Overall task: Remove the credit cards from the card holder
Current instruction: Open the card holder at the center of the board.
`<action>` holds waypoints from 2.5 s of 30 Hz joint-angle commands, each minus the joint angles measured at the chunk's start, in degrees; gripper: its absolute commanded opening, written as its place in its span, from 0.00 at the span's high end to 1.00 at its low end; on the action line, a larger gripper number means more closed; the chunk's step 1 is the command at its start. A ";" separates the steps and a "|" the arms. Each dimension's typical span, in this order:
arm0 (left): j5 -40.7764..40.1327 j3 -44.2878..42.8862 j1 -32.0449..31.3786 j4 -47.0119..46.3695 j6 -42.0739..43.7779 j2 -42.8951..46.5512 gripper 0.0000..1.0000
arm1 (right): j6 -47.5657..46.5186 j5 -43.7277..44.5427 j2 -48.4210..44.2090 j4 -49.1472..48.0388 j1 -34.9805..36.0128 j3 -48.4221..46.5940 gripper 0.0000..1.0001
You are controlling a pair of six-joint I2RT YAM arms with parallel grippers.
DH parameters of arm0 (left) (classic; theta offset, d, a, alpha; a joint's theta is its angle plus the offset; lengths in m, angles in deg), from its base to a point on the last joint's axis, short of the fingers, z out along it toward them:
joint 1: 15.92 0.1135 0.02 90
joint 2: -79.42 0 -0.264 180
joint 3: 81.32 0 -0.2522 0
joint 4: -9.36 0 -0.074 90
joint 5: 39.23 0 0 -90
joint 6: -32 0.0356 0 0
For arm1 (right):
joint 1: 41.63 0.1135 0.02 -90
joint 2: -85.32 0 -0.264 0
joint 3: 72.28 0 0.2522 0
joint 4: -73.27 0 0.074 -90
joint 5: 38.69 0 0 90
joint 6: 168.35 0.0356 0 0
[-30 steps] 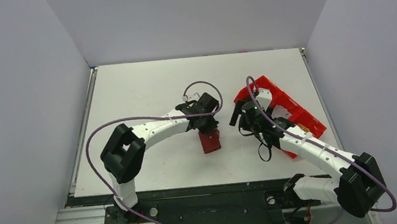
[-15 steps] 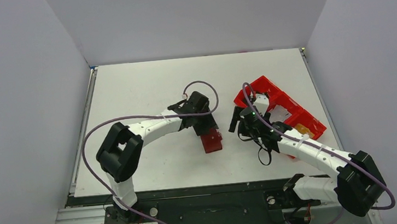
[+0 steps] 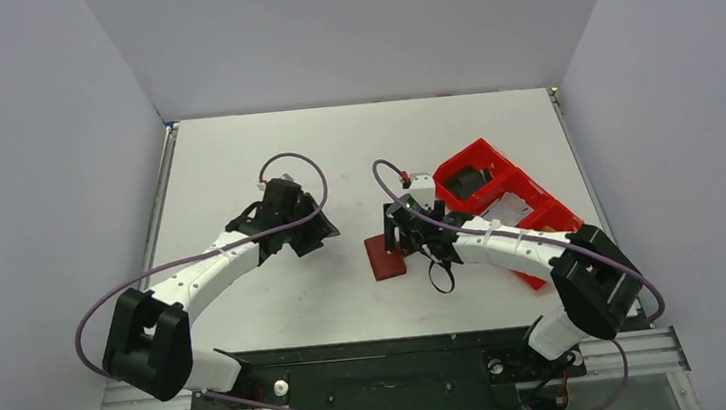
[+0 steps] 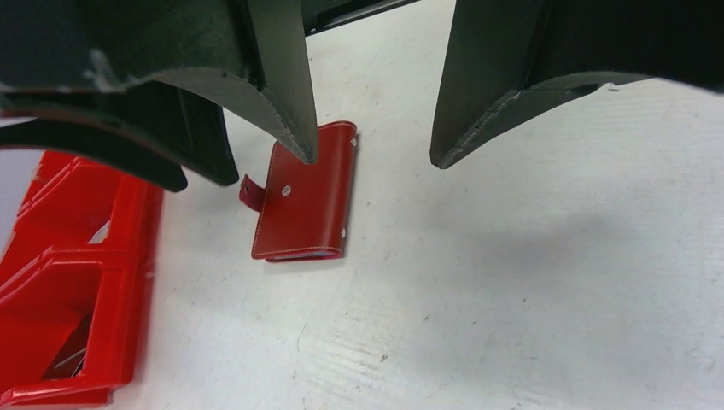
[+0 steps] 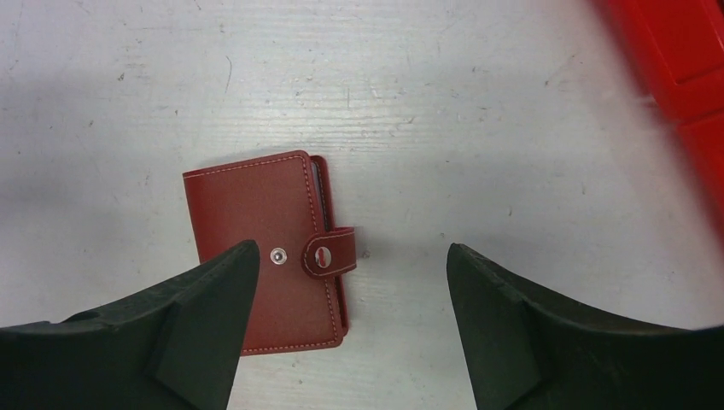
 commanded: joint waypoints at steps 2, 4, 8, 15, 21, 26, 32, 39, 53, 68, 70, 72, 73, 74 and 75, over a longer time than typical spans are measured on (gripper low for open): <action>0.96 3.34 1.62 -1.08 3.40 5.39 0.51 | -1.91 1.62 4.16 -0.43 1.27 -5.39 0.25; 1.32 4.45 2.47 -1.15 3.62 6.46 0.51 | -1.63 1.71 5.95 0.30 1.41 -6.54 0.27; 1.88 5.61 3.47 -1.15 3.94 7.39 0.51 | -0.55 1.75 8.13 0.96 1.45 -6.92 0.33; 2.92 6.17 3.85 -2.15 4.46 6.39 0.51 | 0.79 1.50 9.01 0.90 1.50 -6.07 0.40; 3.85 6.38 3.90 -3.19 4.33 5.55 0.51 | 1.51 1.83 9.57 0.93 1.34 -5.78 0.53; 4.08 5.80 3.94 -3.30 4.55 4.79 0.51 | 1.60 1.94 10.58 0.94 1.24 -5.64 0.63; 4.51 5.93 3.92 -3.79 4.42 4.13 0.51 | 1.90 1.94 10.92 0.78 1.02 -5.33 0.75; 4.47 6.14 3.86 -4.05 4.73 4.01 0.51 | 2.66 2.70 9.07 1.28 0.46 -4.56 1.00; 7.23 8.86 1.90 -9.04 6.20 2.80 0.47 | 3.03 2.96 -1.00 5.39 2.28 -7.24 1.00; 8.70 9.20 -1.11 -11.72 6.71 -0.38 0.42 | 4.32 2.97 -1.05 7.13 6.39 -11.12 1.00; 8.09 9.04 -1.15 -10.98 6.93 -0.19 0.42 | 4.16 3.15 -0.96 7.30 6.41 -11.30 1.00; 6.98 8.81 -1.15 -10.09 7.12 -0.05 0.42 | 3.98 3.35 -0.91 7.56 6.39 -11.50 1.00; 6.58 8.85 -1.15 -9.96 7.20 0.05 0.42 | 3.87 3.47 -0.95 7.72 6.42 -11.52 1.00; 6.38 8.83 -1.15 -9.82 7.26 0.07 0.42 | 3.84 3.64 -0.92 7.76 6.42 -11.57 1.00; 6.25 8.81 -1.15 -9.78 7.27 0.04 0.42 | 3.73 3.70 -0.89 7.90 6.43 -11.67 1.00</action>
